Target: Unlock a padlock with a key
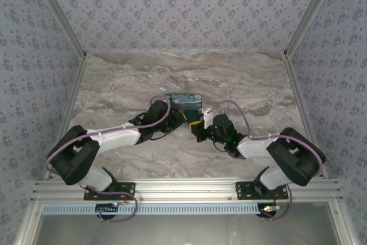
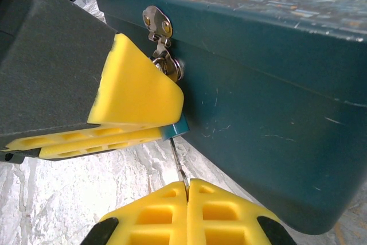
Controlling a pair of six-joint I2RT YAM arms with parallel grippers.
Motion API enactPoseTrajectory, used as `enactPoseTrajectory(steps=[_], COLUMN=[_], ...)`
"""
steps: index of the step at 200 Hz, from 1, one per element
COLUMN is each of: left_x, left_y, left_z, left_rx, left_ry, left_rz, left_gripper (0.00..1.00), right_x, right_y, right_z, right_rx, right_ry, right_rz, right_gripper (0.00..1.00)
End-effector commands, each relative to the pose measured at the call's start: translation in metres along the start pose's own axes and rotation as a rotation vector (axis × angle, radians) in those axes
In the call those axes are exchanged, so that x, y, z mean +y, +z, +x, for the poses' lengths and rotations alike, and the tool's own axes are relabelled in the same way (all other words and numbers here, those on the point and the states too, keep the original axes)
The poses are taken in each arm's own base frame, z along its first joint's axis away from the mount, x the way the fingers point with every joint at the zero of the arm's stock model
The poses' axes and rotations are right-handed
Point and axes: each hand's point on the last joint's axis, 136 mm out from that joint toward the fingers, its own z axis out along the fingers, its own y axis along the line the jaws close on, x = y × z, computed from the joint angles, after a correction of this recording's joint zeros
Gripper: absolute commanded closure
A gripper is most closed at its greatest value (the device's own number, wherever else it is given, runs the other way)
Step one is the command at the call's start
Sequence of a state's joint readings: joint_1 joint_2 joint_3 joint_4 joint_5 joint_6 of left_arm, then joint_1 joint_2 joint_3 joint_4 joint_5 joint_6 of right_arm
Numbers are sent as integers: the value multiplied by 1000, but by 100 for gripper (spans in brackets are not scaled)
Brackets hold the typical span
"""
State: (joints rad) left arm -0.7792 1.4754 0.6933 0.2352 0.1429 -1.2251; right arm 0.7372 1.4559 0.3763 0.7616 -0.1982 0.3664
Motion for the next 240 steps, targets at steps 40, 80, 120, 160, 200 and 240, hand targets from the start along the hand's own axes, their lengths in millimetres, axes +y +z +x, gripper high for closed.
enactPoseTrajectory(steps=[40,80,120,160,200,240], left_x=[-34,-38,-32,-30,-30,-30], left_y=[-6,-7,-5,-6,-5,-5], left_z=[-4,-5,-4,-4,-4,-5], left_rx=[-5,-6,-8,-12,-11,-11], left_ry=[-50,-56,-56,-57,-54,-56], left_rz=[118,126,108,105,101,102], left_gripper=[84,84,84,84,83,83], right_x=[1,5,1,-4,-2,-2], right_y=[4,7,2,-4,-7,-7], right_z=[-10,-18,-18,-14,-15,-15], right_rx=[-34,-54,-59,-57,-55,-55], right_ry=[-13,-22,-19,-20,-21,-22], right_rz=[-3,-17,-1,19,11,8], right_gripper=[100,100,100,100,100,100])
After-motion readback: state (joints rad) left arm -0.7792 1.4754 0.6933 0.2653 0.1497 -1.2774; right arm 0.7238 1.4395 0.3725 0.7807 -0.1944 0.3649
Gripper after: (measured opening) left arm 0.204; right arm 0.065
